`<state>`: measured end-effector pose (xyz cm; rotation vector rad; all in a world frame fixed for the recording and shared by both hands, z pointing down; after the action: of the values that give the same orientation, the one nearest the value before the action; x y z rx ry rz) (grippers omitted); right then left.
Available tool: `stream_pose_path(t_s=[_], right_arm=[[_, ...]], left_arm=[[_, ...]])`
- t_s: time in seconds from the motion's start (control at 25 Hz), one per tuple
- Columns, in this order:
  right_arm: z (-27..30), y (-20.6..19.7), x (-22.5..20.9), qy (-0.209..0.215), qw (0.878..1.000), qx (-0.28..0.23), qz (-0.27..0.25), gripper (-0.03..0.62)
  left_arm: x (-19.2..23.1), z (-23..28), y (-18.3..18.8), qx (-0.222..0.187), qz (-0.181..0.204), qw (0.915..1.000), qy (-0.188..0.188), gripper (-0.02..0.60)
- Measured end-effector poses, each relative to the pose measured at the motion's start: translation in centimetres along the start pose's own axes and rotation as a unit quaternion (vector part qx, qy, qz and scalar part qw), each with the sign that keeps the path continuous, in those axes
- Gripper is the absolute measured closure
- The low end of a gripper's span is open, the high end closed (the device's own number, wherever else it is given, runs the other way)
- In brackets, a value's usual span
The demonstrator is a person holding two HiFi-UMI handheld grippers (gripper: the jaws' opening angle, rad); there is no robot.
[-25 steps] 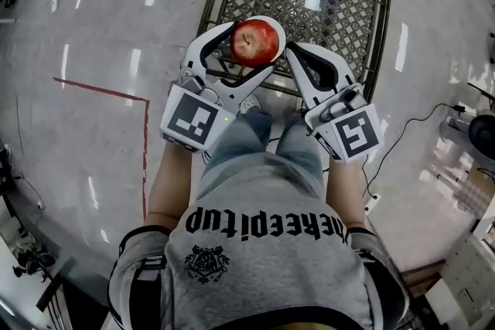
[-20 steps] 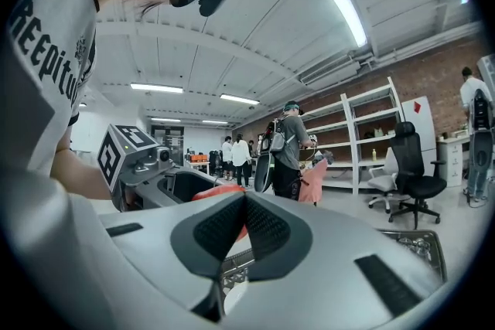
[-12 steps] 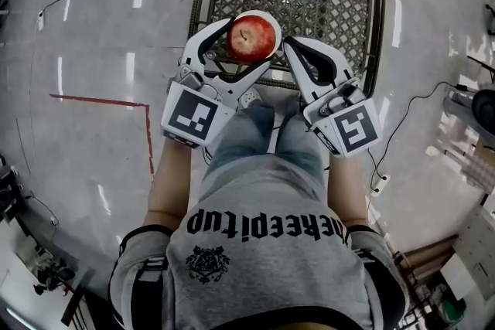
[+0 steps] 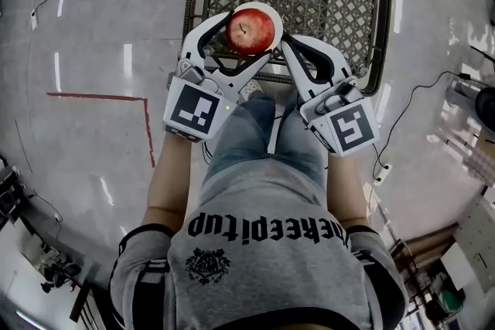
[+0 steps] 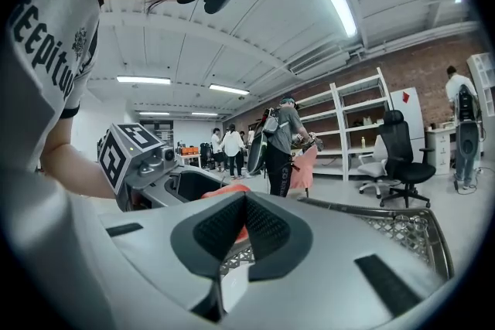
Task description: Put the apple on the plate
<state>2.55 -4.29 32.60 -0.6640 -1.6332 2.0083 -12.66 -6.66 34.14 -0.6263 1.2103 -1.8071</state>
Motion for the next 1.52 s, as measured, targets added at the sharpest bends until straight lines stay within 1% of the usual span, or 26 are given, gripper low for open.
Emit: stream_pose_path(t_s=[0.2, 0.36, 0.52, 0.6, 0.84, 1.0, 1.32, 1.52], right_arm=[[0.4, -0.8, -0.1, -0.001, 1.0, 0.006, 0.003, 0.582], [1.0, -1.6, -0.3, -0.003, 1.0, 0.012, 0.006, 0.582], [0.8, -1.9, -0.7, -0.005, 1.0, 0.019, 0.008, 0.582], [0.7, -2.3, -0.9, -0.005, 1.0, 0.023, 0.011, 0.582], [2.5, -4.8, -1.3, -0.002, 0.999, 0.035, 0.014, 0.582], [2.4, -5.3, -1.1, 0.0, 0.999, 0.04, 0.015, 0.582], [2.2, -6.8, -2.0, 0.0, 0.998, 0.054, 0.017, 0.582], [2.6, -7.0, -1.6, 0.001, 0.998, 0.058, 0.018, 0.582]], left_arm=[[-0.2, 0.9, -1.4, 0.007, 0.001, 1.0, -0.002, 0.201], [-0.2, 1.4, -3.0, 0.016, -0.019, 0.9997, -0.004, 0.201], [-0.4, 1.9, -3.5, 0.016, -0.015, 0.9998, -0.004, 0.201], [-0.5, 2.3, -4.0, 0.016, -0.02, 0.9997, -0.002, 0.201], [0.7, 3.9, -7.3, 0.019, -0.035, 0.9992, 0.004, 0.201], [0.5, 4.4, -8.5, 0.025, -0.038, 0.9989, 0.007, 0.201], [0.4, 6.2, -11.1, 0.031, -0.062, 0.9976, 0.012, 0.201], [0.6, 6.4, -12.3, 0.039, -0.062, 0.9972, 0.014, 0.201]])
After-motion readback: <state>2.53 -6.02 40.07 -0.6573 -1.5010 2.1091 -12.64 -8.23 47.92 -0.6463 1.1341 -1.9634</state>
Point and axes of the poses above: the fingertips, and each gripper's own axes: z forward along the fingers, x to its left, y out of its top, the point moved 8 cm from there along -z, backward along the fingers, and after that the axes turned 4 degrees about -y, right-handed, at the moved point
